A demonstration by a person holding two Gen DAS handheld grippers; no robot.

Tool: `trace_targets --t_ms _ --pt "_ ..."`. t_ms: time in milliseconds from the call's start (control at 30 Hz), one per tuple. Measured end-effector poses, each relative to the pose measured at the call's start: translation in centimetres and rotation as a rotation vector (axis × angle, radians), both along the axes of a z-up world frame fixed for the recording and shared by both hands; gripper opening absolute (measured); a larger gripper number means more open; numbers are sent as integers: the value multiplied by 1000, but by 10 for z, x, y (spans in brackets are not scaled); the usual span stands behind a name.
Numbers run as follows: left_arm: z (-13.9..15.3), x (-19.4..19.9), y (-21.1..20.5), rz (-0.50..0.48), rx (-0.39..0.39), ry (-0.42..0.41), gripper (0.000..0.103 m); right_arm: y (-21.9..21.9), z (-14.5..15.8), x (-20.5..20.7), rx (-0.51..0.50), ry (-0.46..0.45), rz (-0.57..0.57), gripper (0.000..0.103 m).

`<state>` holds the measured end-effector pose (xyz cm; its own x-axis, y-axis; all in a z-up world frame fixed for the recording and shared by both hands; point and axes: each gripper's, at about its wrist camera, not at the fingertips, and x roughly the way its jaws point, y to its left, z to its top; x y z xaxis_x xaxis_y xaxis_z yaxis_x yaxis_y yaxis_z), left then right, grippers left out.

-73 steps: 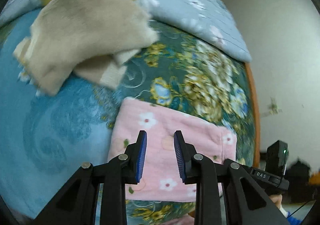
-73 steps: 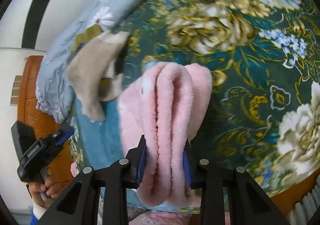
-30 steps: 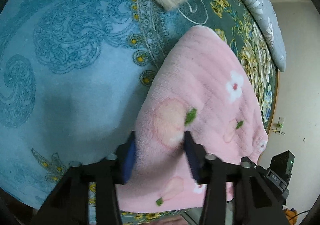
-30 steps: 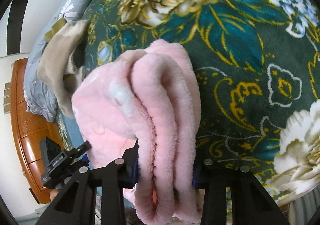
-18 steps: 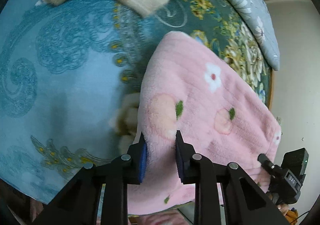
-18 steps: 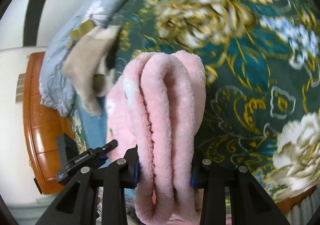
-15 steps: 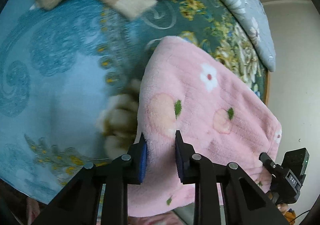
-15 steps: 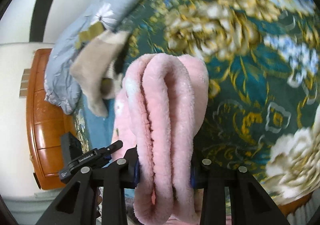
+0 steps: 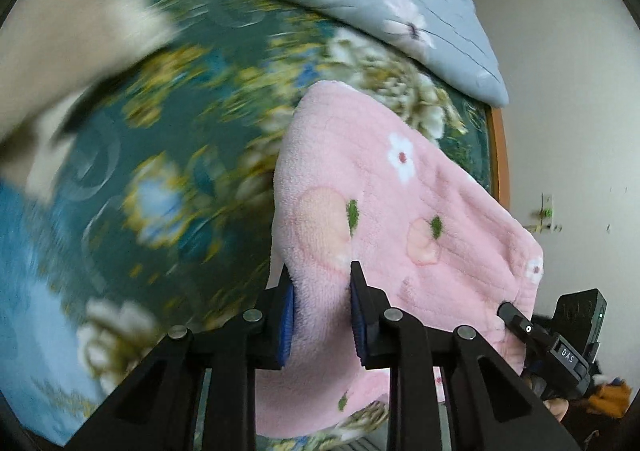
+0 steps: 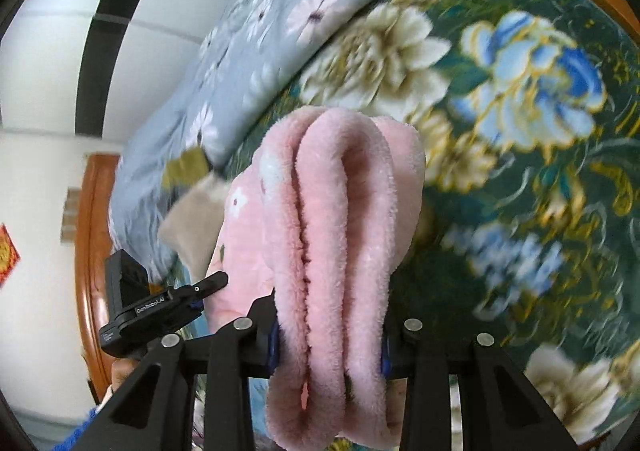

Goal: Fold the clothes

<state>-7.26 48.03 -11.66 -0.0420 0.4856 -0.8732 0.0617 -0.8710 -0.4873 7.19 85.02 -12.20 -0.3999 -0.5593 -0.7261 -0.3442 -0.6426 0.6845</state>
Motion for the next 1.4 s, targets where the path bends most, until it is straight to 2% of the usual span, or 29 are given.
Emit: trace_targets --t_ms 100,233,333,467,533,600,633,700,733,800,900,1067,1133,1200,1267,1400 --pt "0 -40 51 -63 -12 14 25 37 -5 -18 -6 12 -40 37" --pt "-3 -74 96 -117 -31 28 25 80 -20 -45 -16 22 -89 37" --pt "-13 -91 114 -146 -75 33 23 107 -34 -62 -17 20 -134 37" --pt "-26 -113 137 -183 -134 39 23 127 -69 -72 22 -68 -166 38" --pt "-39 -114 135 -176 -161 0 23 131 -88 -69 41 -128 -177 42" --pt "-47 -109 129 -162 -147 -20 23 137 -101 -61 33 -166 -199 44" --pt "-50 -106 127 -157 -135 -24 23 141 -100 -56 35 -162 -211 48" --pt "-55 -100 121 -148 -112 -33 23 149 -96 -47 41 -147 -236 51" --pt "-58 -96 119 -144 -100 -37 23 151 -90 -45 74 -139 -239 51" --pt "-57 -89 117 -150 -85 -22 23 155 -62 -45 231 -90 -241 51" --pt "-58 -80 127 -195 -85 -4 24 145 -34 -57 304 11 -213 52" --pt "-68 -71 150 -298 -134 2 24 122 -55 -106 355 -5 -92 52" --pt "-77 -70 152 -300 -156 -20 24 113 -64 -126 375 -13 -43 51" --pt "-84 -71 153 -288 -154 -42 24 125 -90 -133 332 -99 -83 52" --pt "-92 -72 154 -276 -149 -65 24 129 -107 -140 323 -146 -83 52" --pt "-95 -74 160 -262 -178 -80 25 123 -103 -143 358 -144 -26 56"
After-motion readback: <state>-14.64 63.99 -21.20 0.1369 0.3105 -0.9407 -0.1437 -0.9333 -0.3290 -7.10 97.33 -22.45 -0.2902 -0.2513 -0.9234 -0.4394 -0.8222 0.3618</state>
